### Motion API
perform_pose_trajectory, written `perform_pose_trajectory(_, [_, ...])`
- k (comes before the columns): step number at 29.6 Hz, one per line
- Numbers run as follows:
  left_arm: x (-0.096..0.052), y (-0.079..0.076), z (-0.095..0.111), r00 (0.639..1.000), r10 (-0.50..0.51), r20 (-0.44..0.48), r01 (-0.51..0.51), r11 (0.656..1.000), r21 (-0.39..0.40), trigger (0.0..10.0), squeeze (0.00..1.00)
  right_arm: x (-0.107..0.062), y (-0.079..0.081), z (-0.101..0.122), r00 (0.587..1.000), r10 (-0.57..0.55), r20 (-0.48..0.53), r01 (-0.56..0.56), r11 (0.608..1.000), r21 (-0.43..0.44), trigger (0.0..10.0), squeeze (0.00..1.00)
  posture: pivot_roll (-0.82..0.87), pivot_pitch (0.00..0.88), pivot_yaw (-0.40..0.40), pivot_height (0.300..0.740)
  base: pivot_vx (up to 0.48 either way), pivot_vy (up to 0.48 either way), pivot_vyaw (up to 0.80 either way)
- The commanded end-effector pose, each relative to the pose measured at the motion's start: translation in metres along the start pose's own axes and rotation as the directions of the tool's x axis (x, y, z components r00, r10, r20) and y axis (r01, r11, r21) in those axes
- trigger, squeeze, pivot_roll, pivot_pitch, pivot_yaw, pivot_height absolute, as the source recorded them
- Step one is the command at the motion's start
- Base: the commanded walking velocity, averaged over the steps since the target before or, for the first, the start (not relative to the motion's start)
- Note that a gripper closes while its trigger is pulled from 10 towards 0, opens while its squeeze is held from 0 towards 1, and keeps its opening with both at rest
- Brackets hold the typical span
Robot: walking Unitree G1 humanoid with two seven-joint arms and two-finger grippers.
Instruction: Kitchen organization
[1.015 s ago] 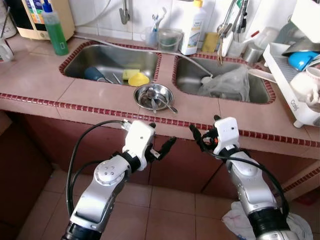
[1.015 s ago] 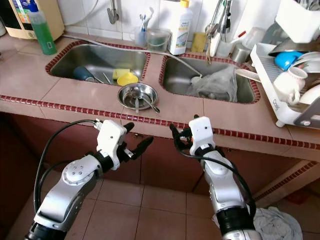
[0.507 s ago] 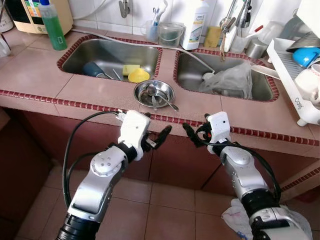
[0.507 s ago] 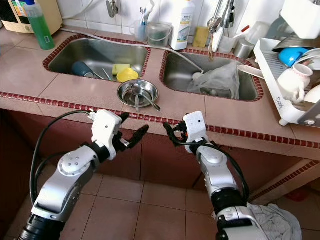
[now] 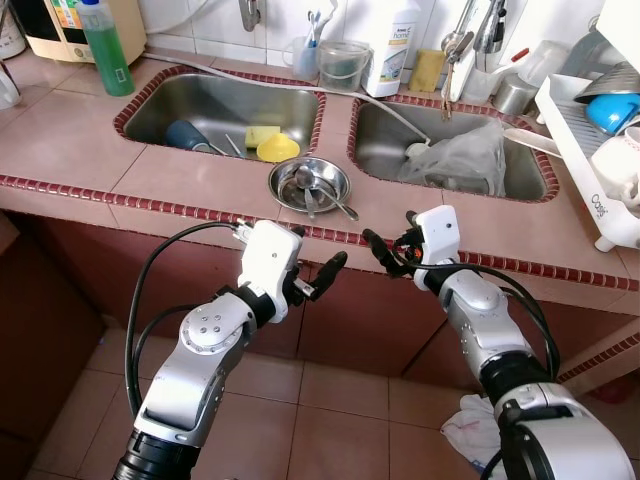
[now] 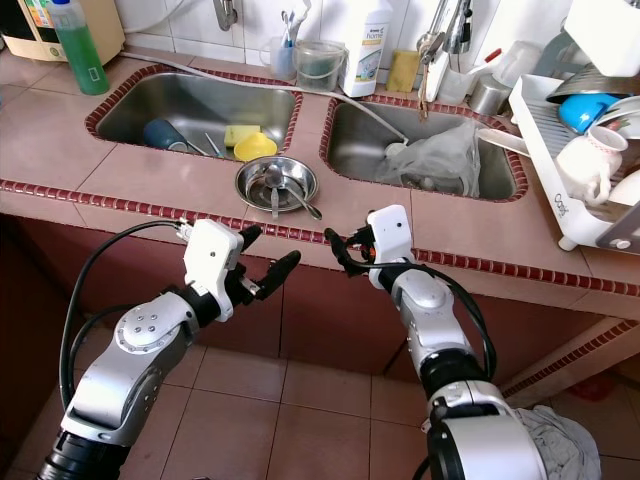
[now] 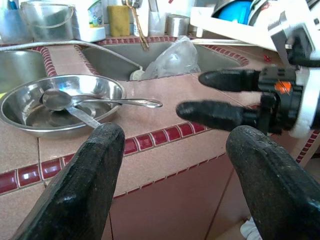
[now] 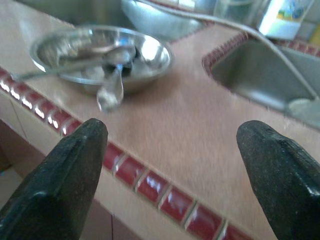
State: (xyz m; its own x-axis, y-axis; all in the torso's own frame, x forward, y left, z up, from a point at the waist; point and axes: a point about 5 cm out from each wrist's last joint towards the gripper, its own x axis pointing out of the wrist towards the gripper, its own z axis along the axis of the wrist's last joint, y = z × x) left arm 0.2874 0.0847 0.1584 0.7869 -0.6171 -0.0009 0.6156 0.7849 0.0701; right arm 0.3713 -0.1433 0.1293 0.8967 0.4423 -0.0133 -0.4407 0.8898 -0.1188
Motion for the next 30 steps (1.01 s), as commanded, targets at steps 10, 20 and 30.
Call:
perform_pose_trajectory(10, [-0.001, -0.004, 0.006, 1.0, -0.014, 0.015, 0.014, 1.0, -0.006, 10.0, 0.0, 0.01, -0.003, 0.011, 1.0, -0.024, 0.018, 0.024, 0.999, 0.028, 10.0, 0.0, 0.14, 0.137, -0.084, 0.74, 0.0, 0.0, 0.0])
perform_pose_trajectory(20, [-0.006, -0.002, 0.007, 1.0, 0.004, 0.025, -0.004, 1.0, -0.011, 10.0, 0.0, 0.015, 0.004, 0.014, 0.999, 0.018, 0.039, -0.02, 0.998, 0.061, 10.0, 0.0, 0.16, 0.138, -0.098, 0.74, 0.0, 0.0, 0.0])
perform_pose_trajectory(30, [-0.006, 0.002, 0.011, 0.999, 0.027, 0.042, -0.026, 1.0, -0.007, 10.0, 0.0, 0.016, 0.009, 0.012, 0.998, 0.045, 0.042, -0.047, 0.997, 0.066, 10.0, 0.0, 0.18, 0.136, -0.107, 0.74, 0.0, 0.0, 0.0])
